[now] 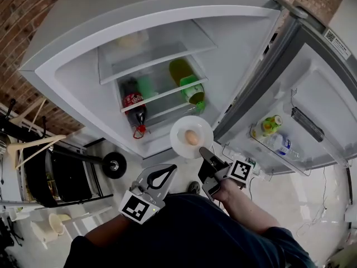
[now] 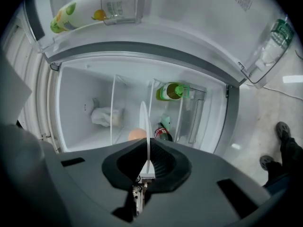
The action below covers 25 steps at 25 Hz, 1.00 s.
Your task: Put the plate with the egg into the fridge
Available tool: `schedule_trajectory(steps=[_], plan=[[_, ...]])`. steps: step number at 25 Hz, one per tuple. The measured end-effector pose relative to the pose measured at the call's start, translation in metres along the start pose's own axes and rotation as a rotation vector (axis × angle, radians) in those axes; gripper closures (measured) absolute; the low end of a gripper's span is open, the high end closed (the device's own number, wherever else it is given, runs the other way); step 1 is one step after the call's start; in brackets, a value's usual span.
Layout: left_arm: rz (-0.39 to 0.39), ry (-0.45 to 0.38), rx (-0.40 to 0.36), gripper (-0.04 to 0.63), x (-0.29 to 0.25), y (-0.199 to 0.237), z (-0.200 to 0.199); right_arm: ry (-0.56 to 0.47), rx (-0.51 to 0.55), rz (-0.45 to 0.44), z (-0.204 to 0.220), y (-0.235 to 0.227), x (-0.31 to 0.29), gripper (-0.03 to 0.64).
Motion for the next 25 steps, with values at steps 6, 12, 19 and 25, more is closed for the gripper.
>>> schedule_trajectory(steps=[6, 12, 19, 25], plan=[[-0.046, -0.005, 0.002, 0.591, -0.001, 0.007, -0.001, 0.016, 0.0, -0.014, -0.015, 0.001, -0.032, 0.597], [-0.081, -0.005, 0.008, 0.591, 0.0, 0.012, -0.001, 0.003, -0.008, -0.033, -0.03, 0.007, -0.06, 0.597], [-0.111, 0.008, 0.0, 0.591, 0.003, 0.015, -0.003, 0.004, -0.043, -0.055, -0.038, 0.01, -0.091, 0.597], [-0.142, 0.019, 0.008, 0.591, 0.007, 0.019, -0.003, -0.019, -0.067, -0.07, -0.052, 0.01, -0.118, 0.597]])
Point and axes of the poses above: the fingertips, and each gripper's own axes: x backward along the fingers, y to its left, z out of its underside, the point moved 6 cm from there along x, backward along the fingers, and after that the axes turned 7 degrees about x, right-handed, at the moved point
